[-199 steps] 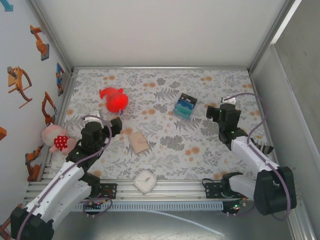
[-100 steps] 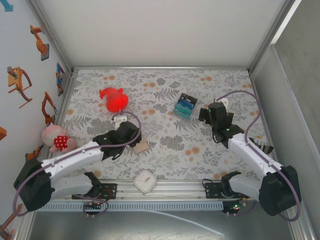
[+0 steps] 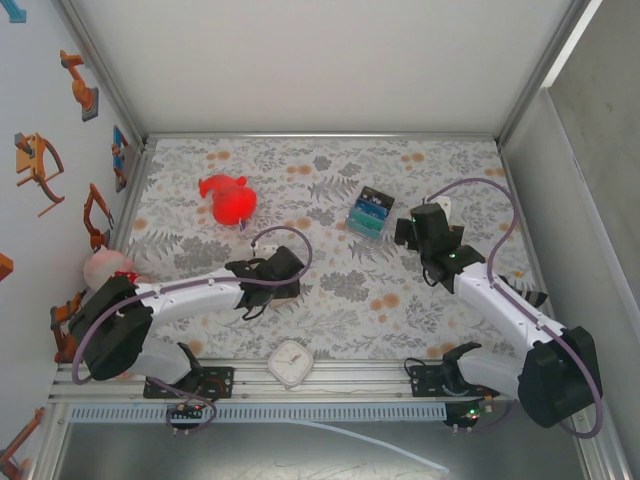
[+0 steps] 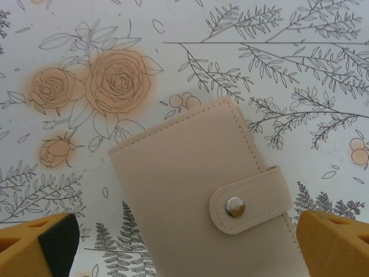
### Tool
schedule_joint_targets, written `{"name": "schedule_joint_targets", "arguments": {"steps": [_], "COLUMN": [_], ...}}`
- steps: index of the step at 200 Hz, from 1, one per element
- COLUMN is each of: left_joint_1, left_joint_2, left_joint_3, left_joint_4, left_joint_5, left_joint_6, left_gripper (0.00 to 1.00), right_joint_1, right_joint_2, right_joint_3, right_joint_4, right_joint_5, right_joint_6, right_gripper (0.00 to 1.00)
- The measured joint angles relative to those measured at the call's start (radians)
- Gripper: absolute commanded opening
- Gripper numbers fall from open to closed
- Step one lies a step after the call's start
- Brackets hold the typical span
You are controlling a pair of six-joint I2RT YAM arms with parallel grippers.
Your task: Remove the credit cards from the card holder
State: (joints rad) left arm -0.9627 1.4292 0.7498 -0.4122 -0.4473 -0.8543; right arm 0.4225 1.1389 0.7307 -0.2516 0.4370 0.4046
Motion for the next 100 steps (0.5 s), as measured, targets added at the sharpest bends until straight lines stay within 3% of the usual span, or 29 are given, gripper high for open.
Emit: {"name": "schedule_joint_targets", "arguments": {"steps": [100], "left_joint_1": [0.002], "left_joint_2": [0.156], "left_joint_3": [0.068], "left_joint_4": [0.003], "left_joint_5": [0.063], "left_joint_6": [0.001], "left_gripper": [0.97], "right_joint_1": [0.0], "right_joint_2": [-0.001], "right_joint_3": [-0.011], "right_joint_4": [0.002], "right_joint_5": [-0.002], "right_joint_6": [0.0], "right_gripper": [1.0]}}
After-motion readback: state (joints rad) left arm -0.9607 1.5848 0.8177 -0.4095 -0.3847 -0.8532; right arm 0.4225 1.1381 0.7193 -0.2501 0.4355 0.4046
